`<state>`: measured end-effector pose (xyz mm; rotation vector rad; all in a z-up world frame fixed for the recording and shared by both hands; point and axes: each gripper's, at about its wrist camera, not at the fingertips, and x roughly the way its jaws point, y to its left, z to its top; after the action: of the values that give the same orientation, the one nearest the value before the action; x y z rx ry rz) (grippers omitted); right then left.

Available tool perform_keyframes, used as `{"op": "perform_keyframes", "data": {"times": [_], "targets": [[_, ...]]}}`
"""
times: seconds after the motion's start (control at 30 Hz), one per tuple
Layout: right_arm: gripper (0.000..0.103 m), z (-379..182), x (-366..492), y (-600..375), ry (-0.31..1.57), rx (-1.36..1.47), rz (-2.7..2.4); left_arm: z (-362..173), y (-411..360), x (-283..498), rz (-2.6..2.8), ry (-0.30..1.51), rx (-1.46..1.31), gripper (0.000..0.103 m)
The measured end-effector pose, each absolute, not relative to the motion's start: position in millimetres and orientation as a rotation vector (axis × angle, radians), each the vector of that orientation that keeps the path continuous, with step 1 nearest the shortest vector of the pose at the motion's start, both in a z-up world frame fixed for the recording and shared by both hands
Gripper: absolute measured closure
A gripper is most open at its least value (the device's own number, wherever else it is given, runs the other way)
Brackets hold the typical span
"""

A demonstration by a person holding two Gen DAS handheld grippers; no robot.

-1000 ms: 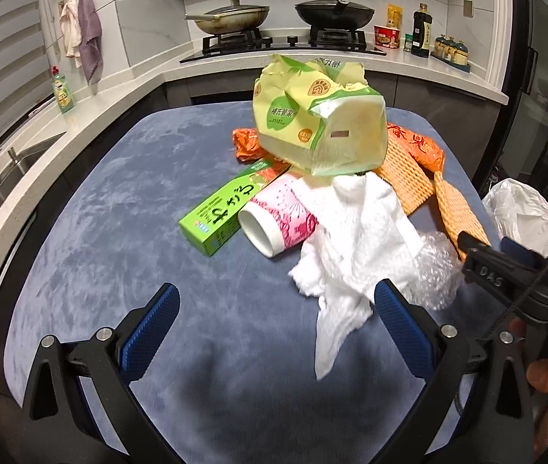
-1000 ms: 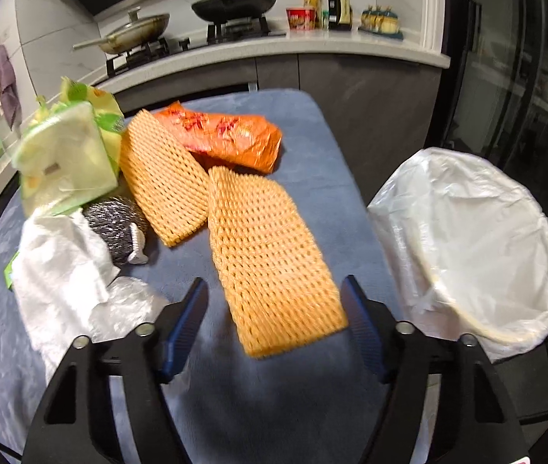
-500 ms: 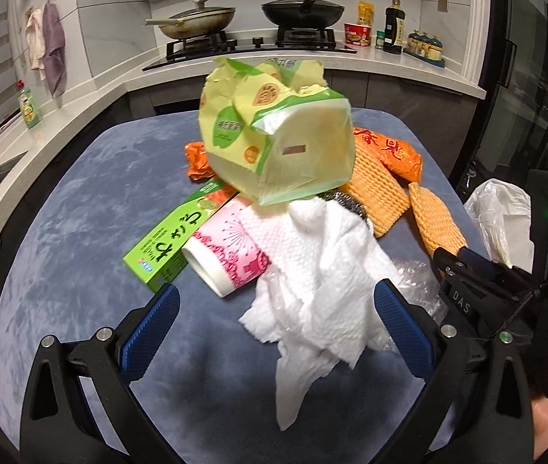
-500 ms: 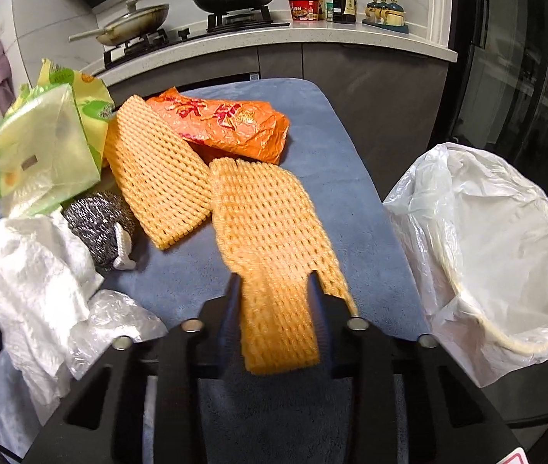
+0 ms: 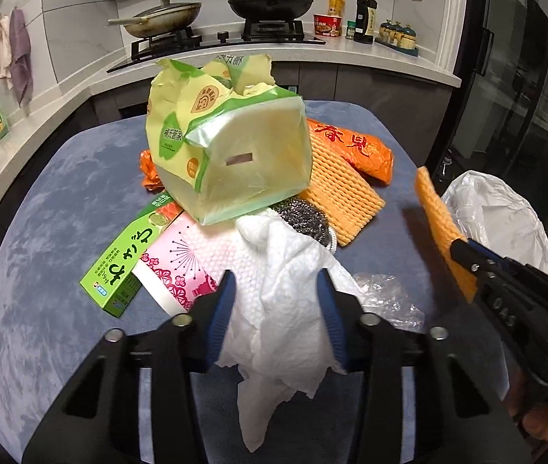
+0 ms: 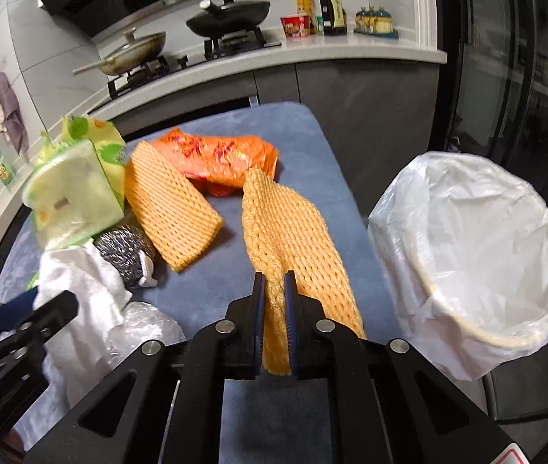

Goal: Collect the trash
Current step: 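Carry the foam net and tissue to the bin and open both tools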

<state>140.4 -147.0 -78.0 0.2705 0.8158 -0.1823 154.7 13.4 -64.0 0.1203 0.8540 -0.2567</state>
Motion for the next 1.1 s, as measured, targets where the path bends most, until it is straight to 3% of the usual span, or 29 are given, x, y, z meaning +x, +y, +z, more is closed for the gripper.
{"op": "perform_keyframes", "data": {"times": [0.1,0.2,0.67,1.1], "targets": [[0.094,-65,132,-156,0.787,0.279,-0.197,-58,13,151,-0.277,0.844,0.115,0.085],[0.094,-54,124,-173,0.76,0.294,-0.227,-51,15,147,-0.291,0.828,0.114,0.093],[0.094,-59,108,-278,0.755,0.273,-0.47,5,63,136,-0.283,0.732,-0.003,0.096],[0.094,-85,104,-309,0.811,0.32,-0.514,50,78,141,-0.35,0.71,-0.108,0.096]]}}
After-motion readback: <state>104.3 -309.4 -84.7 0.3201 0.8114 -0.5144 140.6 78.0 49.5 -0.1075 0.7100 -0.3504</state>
